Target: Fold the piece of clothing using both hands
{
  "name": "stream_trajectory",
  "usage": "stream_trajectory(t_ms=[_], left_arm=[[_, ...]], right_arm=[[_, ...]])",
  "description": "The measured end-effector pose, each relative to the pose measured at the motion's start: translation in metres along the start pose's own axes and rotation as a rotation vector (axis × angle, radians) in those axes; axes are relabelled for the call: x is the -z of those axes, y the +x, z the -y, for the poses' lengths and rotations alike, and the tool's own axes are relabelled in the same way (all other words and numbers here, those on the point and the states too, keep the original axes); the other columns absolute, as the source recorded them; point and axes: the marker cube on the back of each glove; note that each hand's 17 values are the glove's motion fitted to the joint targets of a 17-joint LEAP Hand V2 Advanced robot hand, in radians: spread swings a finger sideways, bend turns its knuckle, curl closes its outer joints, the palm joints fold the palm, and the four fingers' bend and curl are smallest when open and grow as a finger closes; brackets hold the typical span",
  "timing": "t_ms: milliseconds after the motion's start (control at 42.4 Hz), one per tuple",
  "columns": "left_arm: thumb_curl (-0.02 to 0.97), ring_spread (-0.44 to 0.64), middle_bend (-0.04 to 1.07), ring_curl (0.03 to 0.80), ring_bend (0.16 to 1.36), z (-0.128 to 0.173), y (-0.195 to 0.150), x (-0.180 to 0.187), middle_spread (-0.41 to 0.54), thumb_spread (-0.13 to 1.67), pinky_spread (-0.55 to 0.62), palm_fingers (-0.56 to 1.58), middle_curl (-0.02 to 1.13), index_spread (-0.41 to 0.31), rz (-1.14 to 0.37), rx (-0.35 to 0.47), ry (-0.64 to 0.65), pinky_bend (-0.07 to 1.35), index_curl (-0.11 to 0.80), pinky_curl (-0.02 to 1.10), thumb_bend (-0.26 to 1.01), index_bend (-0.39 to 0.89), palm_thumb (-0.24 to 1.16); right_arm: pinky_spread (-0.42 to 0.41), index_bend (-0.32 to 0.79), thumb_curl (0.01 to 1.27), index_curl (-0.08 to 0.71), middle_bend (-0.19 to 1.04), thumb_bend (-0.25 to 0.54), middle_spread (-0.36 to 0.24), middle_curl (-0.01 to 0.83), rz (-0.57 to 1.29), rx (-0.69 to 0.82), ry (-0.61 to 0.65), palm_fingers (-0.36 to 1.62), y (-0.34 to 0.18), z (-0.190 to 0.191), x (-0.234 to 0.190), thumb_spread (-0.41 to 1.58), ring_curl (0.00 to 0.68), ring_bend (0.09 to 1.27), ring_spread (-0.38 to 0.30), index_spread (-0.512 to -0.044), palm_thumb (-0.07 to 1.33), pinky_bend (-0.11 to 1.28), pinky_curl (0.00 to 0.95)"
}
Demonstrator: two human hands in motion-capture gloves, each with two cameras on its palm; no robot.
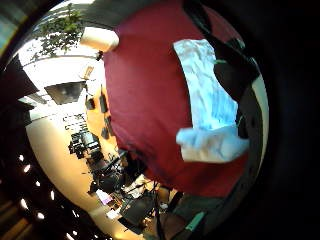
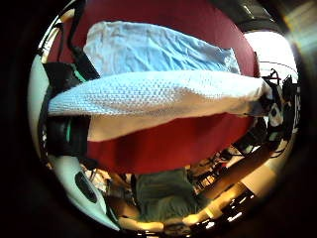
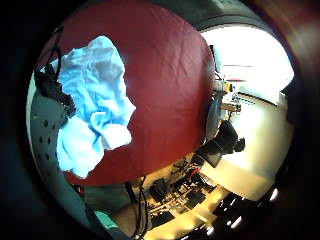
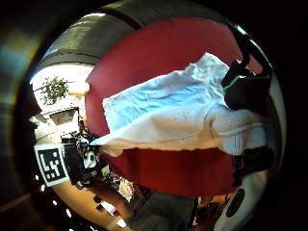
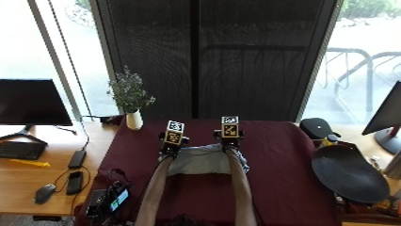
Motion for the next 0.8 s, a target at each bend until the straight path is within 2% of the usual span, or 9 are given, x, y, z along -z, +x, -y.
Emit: stream_trajectory(t_ms=[165, 259, 354, 401, 424, 495, 542, 660, 802], left_arm=[[0.338, -0.39, 0.52, 0.432, 0.74, 0.035, 0.007, -0.026, -0.351, 1.25, -0.02, 1.12, 0.53, -0.313, 0.008, -0.004, 0.076, 0.08, 0.505, 0.16, -0.01, 0.25, 0.78], [0.332, -0.37, 0.54, 0.42, 0.68, 0.028, 0.017, -0.047, -0.346, 1.25, -0.02, 1.1, 0.53, -0.312, -0.077, -0.061, -0.05, 0.1, 0.514, 0.15, -0.01, 0.27, 0.78], [0.327, -0.36, 0.56, 0.411, 0.63, 0.031, 0.008, -0.055, -0.347, 1.25, -0.01, 1.09, 0.53, -0.315, -0.022, 0.047, -0.029, 0.1, 0.522, 0.14, -0.01, 0.28, 0.78], [0.325, -0.34, 0.58, 0.395, 0.57, 0.03, 0.009, -0.055, -0.345, 1.25, 0.0, 1.06, 0.54, -0.312, -0.033, 0.052, -0.014, 0.11, 0.523, 0.14, -0.01, 0.28, 0.78], [0.326, -0.31, 0.56, 0.386, 0.53, 0.03, 0.01, -0.054, -0.332, 1.25, 0.01, 0.89, 0.53, -0.28, -0.049, 0.04, 0.003, 0.19, 0.488, 0.16, -0.01, 0.15, 0.78], [0.323, -0.24, 0.48, 0.426, 0.55, 0.046, 0.003, -0.039, -0.281, 1.24, 0.05, 0.65, 0.55, -0.226, -0.023, 0.051, 0.247, 0.3, 0.442, 0.22, -0.02, 0.01, 0.77], [0.323, -0.21, 0.43, 0.417, 0.56, 0.057, -0.014, -0.025, -0.263, 1.23, 0.07, 0.6, 0.53, -0.203, 0.086, 0.103, 0.436, 0.35, 0.413, 0.24, -0.02, 0.01, 0.77], [0.32, -0.16, 0.38, 0.388, 0.57, 0.055, -0.012, -0.019, -0.235, 1.2, 0.09, 0.59, 0.49, -0.172, 0.112, 0.074, 0.585, 0.39, 0.359, 0.26, -0.03, 0.05, 0.75], [0.307, -0.12, 0.34, 0.375, 0.55, 0.04, 0.029, -0.063, -0.216, 1.22, 0.11, 0.59, 0.46, -0.167, -0.083, -0.01, 0.398, 0.39, 0.341, 0.27, -0.03, 0.12, 0.69]], right_arm=[[-0.319, 0.13, 0.41, 0.307, 0.18, 0.013, -0.211, 0.39, -0.067, -0.025, -0.039, 1.19, -0.01, 0.04, -0.035, 1.02, 0.443, 0.67, -0.261, -0.297, 1.17, 0.61, 0.384], [-0.32, 0.13, 0.41, 0.31, 0.18, 0.008, -0.213, 0.394, -0.095, -0.019, 0.028, 1.2, -0.013, 0.053, -0.05, 1.01, 0.443, 0.67, -0.261, -0.298, 1.18, 0.61, 0.382], [-0.317, 0.13, 0.42, 0.313, 0.18, 0.0, -0.214, 0.398, -0.051, 0.011, 0.003, 1.2, -0.013, 0.047, -0.058, 1.0, 0.443, 0.66, -0.261, -0.298, 1.2, 0.61, 0.382], [-0.3, 0.09, 0.43, 0.3, 0.17, -0.017, -0.213, 0.398, -0.005, 0.022, 0.051, 1.13, -0.008, 0.047, -0.054, 0.99, 0.441, 0.65, -0.259, -0.3, 1.18, 0.63, 0.386], [-0.243, 0.07, 0.43, 0.289, 0.12, -0.023, -0.211, 0.382, 0.019, 0.02, 0.116, 0.9, -0.003, 0.049, -0.049, 0.98, 0.425, 0.6, -0.248, -0.308, 1.17, 0.62, 0.385], [-0.176, 0.12, 0.43, 0.314, 0.12, -0.023, -0.2, 0.375, 0.126, 0.008, 0.403, 0.74, 0.017, 0.06, -0.024, 0.99, 0.447, 0.58, -0.227, -0.311, 1.15, 0.64, 0.413], [-0.116, 0.16, 0.43, 0.325, 0.12, -0.031, -0.181, 0.366, 0.199, -0.024, 0.472, 0.62, 0.033, 0.049, -0.018, 1.0, 0.432, 0.51, -0.188, -0.315, 1.12, 0.62, 0.411], [-0.014, 0.17, 0.43, 0.327, 0.14, -0.031, -0.14, 0.345, 0.3, -0.246, 0.361, 0.54, 0.079, -0.004, -0.038, 1.05, 0.378, 0.4, -0.099, -0.315, 1.08, 0.61, 0.384], [0.118, 0.1, 0.38, 0.312, 0.16, -0.089, -0.059, 0.335, 0.548, -0.371, 0.157, 0.36, 0.108, -0.042, -0.089, 1.16, 0.348, 0.32, 0.044, -0.302, 0.84, 0.63, 0.376]])
